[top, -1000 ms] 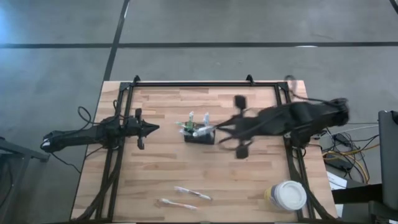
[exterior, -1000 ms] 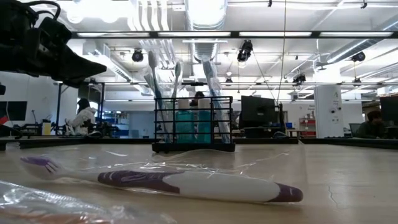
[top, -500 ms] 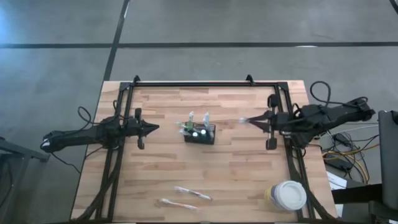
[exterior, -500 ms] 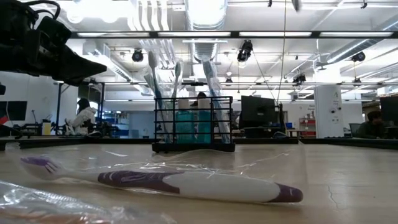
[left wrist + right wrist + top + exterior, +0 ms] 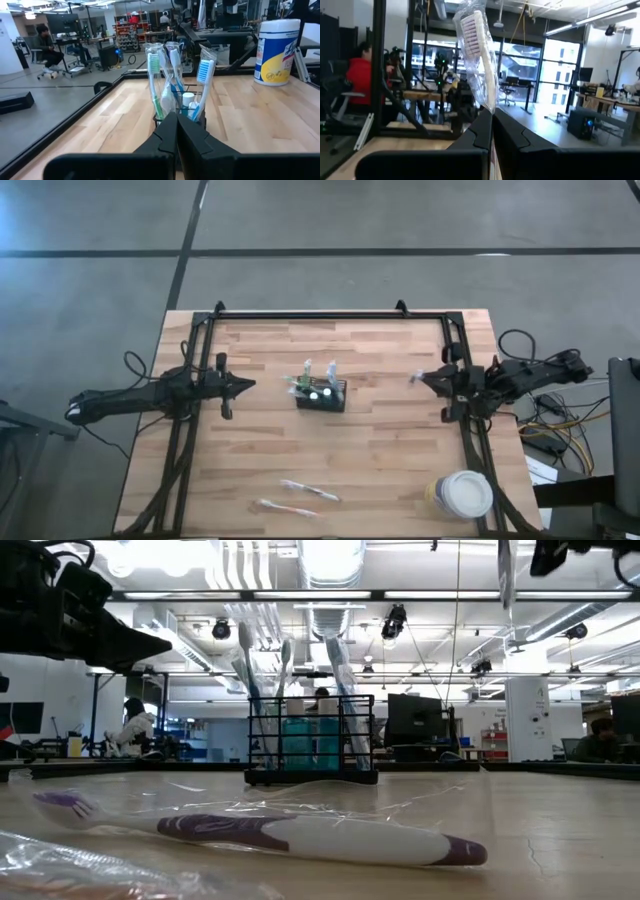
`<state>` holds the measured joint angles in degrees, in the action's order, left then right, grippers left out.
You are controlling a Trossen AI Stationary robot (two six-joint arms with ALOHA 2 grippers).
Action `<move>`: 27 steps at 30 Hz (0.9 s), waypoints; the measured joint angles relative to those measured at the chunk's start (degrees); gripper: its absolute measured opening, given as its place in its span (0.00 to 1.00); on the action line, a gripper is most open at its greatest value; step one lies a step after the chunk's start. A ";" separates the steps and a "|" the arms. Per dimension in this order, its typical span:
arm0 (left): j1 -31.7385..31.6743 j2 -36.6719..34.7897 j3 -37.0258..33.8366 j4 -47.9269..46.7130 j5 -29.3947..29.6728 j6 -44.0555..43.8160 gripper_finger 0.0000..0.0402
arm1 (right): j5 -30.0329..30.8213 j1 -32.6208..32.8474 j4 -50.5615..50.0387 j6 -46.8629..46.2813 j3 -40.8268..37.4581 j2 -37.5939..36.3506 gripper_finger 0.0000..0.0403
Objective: Pick & Place toothbrushing station
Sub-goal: Put the top purple toothbrush into the wire organizer
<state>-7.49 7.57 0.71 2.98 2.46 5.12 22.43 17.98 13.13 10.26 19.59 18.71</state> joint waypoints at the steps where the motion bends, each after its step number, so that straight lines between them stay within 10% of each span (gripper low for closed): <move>1: 0.00 -0.02 0.00 0.02 0.00 0.47 0.02 | -0.02 0.00 0.84 0.00 -1.62 -1.05 0.02; 27: 0.04 -0.02 -0.04 -0.02 0.24 1.01 0.02 | 1.14 0.00 12.37 1.33 -18.44 -14.25 0.02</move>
<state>-7.44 7.55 0.67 2.96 2.70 6.13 23.57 17.98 25.50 11.60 1.15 4.47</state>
